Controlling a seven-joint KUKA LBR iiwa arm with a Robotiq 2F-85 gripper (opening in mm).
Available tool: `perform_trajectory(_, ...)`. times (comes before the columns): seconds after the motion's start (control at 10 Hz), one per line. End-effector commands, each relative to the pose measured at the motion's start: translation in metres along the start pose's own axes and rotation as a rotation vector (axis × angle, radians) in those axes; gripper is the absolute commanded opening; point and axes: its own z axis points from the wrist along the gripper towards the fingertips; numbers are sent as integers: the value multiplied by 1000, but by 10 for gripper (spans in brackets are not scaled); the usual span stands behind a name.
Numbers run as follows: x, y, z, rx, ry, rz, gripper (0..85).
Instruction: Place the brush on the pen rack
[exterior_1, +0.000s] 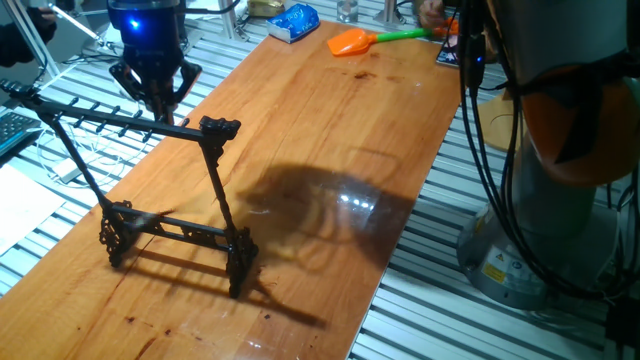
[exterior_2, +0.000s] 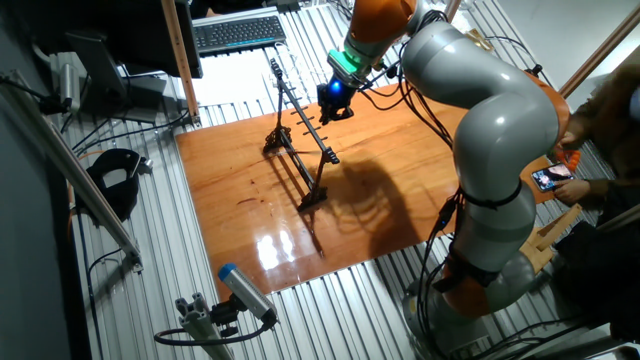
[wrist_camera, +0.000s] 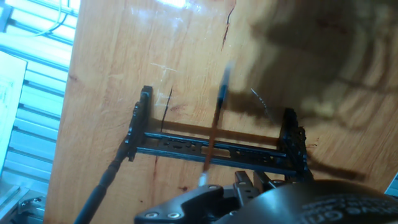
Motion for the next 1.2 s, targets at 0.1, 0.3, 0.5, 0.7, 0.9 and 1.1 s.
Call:
perform_trajectory(0.1, -2, 2, 1, -6, -2, -8, 170)
perform_trajectory(0.3, -3, 3, -3, -14, -10, -20, 170)
perform_trajectory(0.5, -4, 4, -6, -16, -13, -37, 170)
perform_trajectory(0.7, -9, 7, -9, -38, -82, -66, 170)
perform_trajectory(0.9, -15, 11, -14, -44, -105, -90, 170)
perform_trajectory(1.1, -25, 17, -24, -51, -138, -89, 340)
